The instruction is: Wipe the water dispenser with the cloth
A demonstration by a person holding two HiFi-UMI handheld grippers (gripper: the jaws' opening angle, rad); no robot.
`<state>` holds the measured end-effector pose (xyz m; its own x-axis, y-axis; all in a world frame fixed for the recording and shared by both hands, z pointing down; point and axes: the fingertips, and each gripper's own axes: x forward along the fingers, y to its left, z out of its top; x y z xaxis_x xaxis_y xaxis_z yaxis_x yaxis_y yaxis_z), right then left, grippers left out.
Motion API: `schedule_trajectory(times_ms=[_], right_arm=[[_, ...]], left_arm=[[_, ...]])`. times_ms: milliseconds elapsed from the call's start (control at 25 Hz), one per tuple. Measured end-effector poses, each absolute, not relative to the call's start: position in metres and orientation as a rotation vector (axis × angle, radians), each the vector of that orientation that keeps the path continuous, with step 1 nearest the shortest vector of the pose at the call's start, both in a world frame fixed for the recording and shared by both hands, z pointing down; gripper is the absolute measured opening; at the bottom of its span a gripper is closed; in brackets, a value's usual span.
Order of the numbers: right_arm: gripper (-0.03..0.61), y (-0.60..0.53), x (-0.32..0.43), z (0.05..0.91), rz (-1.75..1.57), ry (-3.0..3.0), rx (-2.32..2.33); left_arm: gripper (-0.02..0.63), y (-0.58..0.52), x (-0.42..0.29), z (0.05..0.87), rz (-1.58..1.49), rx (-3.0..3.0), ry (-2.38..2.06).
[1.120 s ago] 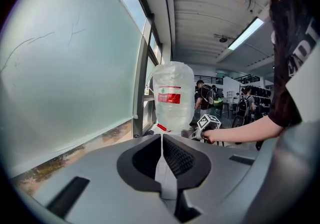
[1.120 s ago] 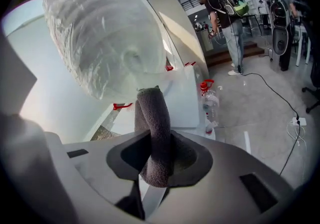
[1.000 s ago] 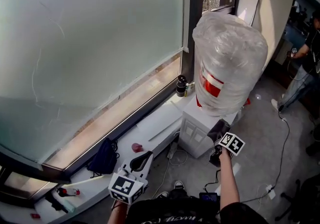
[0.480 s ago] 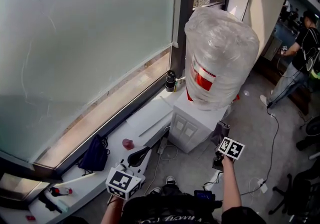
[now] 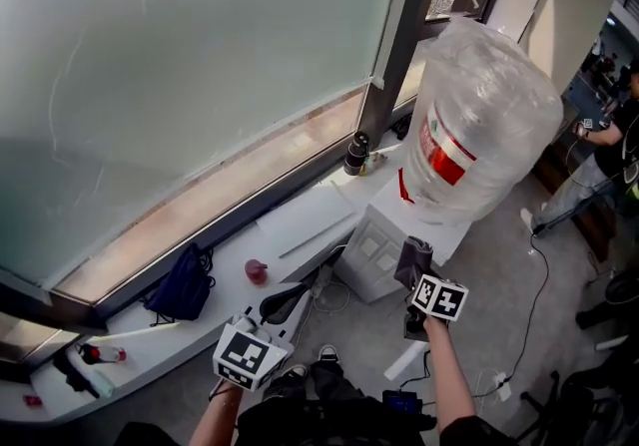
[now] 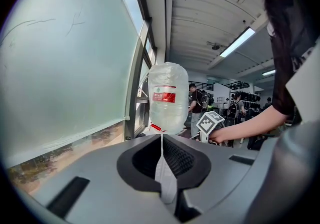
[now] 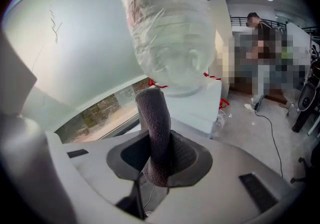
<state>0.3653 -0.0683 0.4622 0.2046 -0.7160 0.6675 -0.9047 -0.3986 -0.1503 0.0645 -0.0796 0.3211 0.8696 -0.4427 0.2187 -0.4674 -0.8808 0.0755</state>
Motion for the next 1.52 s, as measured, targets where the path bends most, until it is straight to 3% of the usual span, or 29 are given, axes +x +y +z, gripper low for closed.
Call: schedule_trajectory(times_ms=[600,1520], right_arm=[[0.106,-0.181,0.353,0.503,0.651,-1.475,2.031],[0.104,-0.205,0.345,0.778,0.626,-1.306,1.741]], left_arm=[[0.020,-0.091,0.005,0.406,0.251,2.746,-0.928],[0.020,-0.092,0.002,0.574,0.222,2.610,-1.044]])
